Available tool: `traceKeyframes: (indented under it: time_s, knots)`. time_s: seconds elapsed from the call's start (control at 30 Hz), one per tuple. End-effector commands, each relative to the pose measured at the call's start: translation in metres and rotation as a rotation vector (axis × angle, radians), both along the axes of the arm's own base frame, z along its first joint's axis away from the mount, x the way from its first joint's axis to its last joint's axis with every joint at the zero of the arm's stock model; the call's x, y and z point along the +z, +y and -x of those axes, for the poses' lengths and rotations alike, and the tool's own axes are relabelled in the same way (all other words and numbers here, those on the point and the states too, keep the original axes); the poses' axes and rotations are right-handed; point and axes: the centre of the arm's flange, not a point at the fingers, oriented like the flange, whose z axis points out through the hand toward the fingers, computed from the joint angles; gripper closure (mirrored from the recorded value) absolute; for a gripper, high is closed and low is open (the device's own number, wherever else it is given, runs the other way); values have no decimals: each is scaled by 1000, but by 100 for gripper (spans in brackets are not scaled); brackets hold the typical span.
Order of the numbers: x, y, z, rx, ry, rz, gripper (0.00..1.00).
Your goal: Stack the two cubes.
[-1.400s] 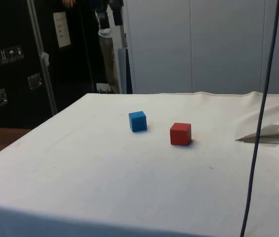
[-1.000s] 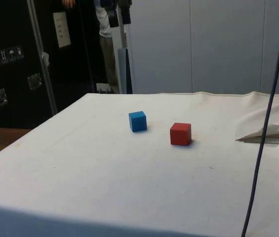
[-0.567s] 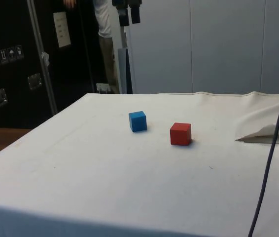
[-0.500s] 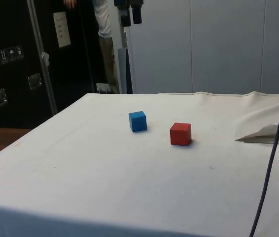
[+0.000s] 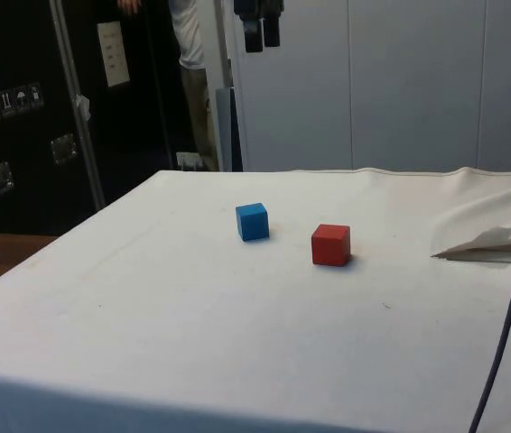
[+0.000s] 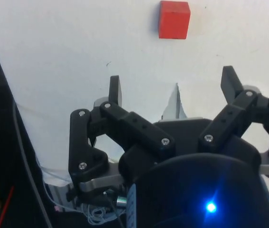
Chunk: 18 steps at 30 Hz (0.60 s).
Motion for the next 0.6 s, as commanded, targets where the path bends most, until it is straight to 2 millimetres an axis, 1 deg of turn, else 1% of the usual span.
traceKeyframes:
  time_s: [0.0,0.03,0.07,0.27,0.3,0.33,0.4,0.57]
  knots:
    - [-2,3,4,-3,-13,13,0]
    - [-1,1,2,0,-1,1,0]
    - [-4,3,6,-4,-13,15,0]
    - [-19,2,15,-18,-4,26,0]
    - [-24,2,17,-22,0,30,0]
    - [-23,3,15,-15,9,19,0]
    - [-27,2,18,-24,2,32,0]
    - [-42,2,24,-39,17,46,0]
